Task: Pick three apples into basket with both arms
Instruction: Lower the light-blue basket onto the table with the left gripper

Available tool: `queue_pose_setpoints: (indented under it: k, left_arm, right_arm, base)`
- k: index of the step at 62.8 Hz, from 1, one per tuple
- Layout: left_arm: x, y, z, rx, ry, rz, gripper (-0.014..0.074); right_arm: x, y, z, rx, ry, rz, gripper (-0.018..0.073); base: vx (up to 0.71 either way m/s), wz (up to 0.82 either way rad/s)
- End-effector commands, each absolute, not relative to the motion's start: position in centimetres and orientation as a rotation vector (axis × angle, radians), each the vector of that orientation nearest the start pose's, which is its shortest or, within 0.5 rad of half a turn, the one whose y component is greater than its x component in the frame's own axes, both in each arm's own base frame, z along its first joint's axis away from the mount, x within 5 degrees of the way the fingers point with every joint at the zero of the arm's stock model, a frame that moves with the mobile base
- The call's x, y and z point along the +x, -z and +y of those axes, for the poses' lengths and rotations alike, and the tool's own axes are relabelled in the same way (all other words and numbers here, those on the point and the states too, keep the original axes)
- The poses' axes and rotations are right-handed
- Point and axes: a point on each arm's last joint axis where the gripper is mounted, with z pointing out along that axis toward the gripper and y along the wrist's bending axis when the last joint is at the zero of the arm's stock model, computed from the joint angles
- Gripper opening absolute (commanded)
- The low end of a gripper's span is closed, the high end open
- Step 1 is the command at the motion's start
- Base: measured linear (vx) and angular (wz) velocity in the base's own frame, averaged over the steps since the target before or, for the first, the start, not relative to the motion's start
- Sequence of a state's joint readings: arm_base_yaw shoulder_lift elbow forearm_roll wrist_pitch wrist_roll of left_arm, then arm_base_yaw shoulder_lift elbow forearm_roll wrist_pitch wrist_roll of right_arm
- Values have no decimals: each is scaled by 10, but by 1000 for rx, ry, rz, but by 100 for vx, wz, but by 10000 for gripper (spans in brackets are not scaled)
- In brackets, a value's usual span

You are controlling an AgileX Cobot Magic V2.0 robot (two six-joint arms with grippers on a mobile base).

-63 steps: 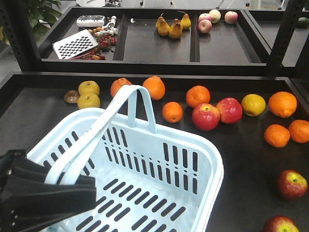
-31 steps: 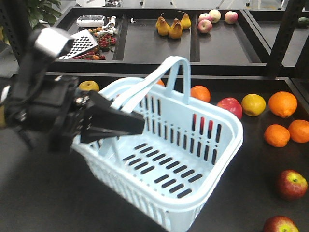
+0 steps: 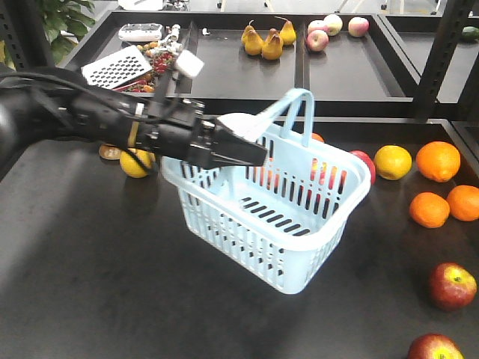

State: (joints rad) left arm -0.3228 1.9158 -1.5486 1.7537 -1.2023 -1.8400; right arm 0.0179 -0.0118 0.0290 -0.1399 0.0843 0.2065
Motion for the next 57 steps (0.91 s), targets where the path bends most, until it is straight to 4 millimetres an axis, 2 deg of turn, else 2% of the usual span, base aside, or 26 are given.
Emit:
queue_pose_setpoints:
  k: [1, 11, 25, 38, 57]
  left_arm:
    - [339, -326, -221, 1346, 1445, 1649, 1]
    - [342, -311, -242, 1384, 1486, 1652, 4]
    - [351, -282, -250, 1368, 1535, 1721, 4]
    - [355, -272, -250, 1352, 1553, 1753, 15]
    - [367, -271, -233, 1257, 1561, 1829, 23]
  right_arm:
    - [56, -199, 0, 34, -51, 1513, -8]
    - [56, -199, 0, 34, -51, 1513, -8]
    - [56, -199, 0, 34, -51, 1513, -8]
    - [56, -199, 0, 34, -51, 1513, -8]
    - [56, -199, 0, 34, -51, 1513, -8]
  base:
    - [0, 0]
    - [0, 0]
    - [0, 0]
    - [0, 0]
    - [0, 0]
